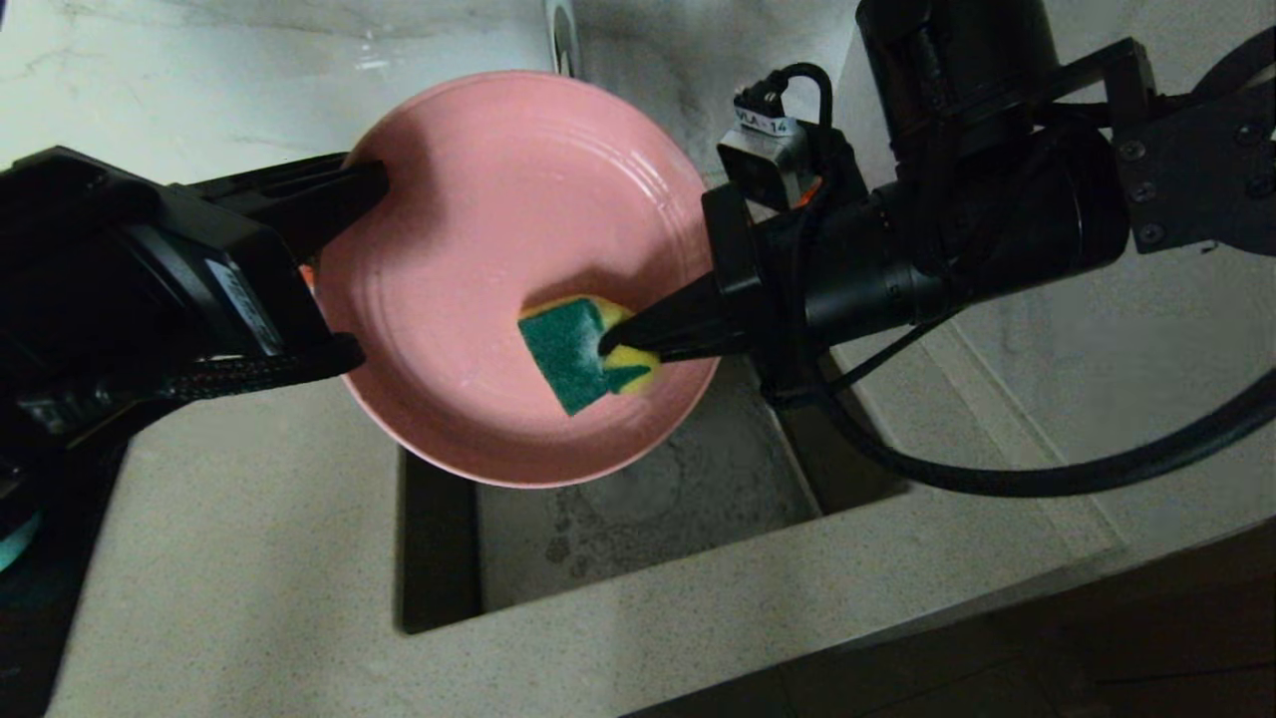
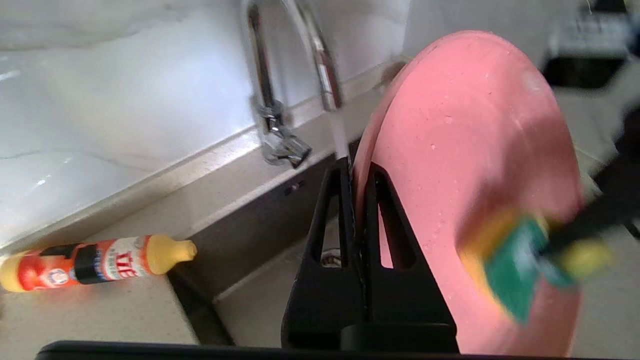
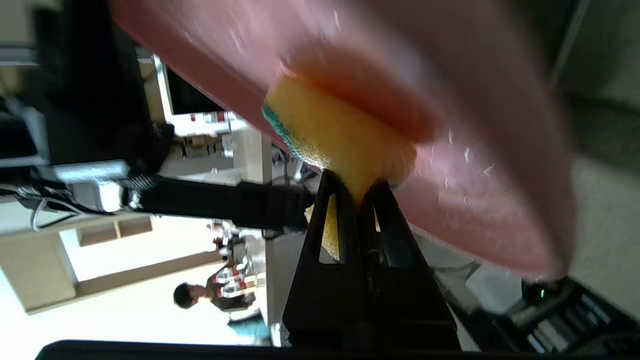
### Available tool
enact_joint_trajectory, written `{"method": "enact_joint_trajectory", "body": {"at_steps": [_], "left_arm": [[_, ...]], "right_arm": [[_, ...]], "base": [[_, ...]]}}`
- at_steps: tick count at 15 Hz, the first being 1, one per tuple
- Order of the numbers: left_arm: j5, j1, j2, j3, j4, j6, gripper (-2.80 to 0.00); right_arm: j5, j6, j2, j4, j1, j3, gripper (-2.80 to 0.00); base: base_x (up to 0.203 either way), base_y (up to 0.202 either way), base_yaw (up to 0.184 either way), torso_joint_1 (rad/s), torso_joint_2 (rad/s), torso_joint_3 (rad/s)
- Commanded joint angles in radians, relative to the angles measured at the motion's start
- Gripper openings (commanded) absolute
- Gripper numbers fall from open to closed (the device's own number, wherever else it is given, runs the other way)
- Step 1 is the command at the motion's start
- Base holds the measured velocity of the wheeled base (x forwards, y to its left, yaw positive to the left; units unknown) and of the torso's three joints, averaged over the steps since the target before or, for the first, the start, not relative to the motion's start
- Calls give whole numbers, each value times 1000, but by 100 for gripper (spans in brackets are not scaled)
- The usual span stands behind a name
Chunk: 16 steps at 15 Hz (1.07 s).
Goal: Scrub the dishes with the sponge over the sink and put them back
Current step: Wipe the plate
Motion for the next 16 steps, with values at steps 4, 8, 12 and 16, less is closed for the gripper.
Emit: {"method": "enact_joint_trajectory", "body": {"at_steps": [4, 8, 12, 16], "left_arm": [[5, -47, -2, 47, -6, 23, -280], [5, -57, 6, 57, -7, 25, -280], [8, -57, 17, 39, -7, 25, -280], [11, -55, 17, 27, -7, 23, -280]], "right_arm": [[3, 3, -31, -45, -26, -6, -280], [5, 2, -17, -100, -17, -7, -280], [5, 3, 5, -69, 48, -6, -280], [0, 3, 17, -10, 89, -4, -280]], "base": [[0, 0, 0, 0, 0, 0], [0, 0, 0, 0, 0, 0], [0, 0, 0, 0, 0, 0], [0, 0, 0, 0, 0, 0]]}}
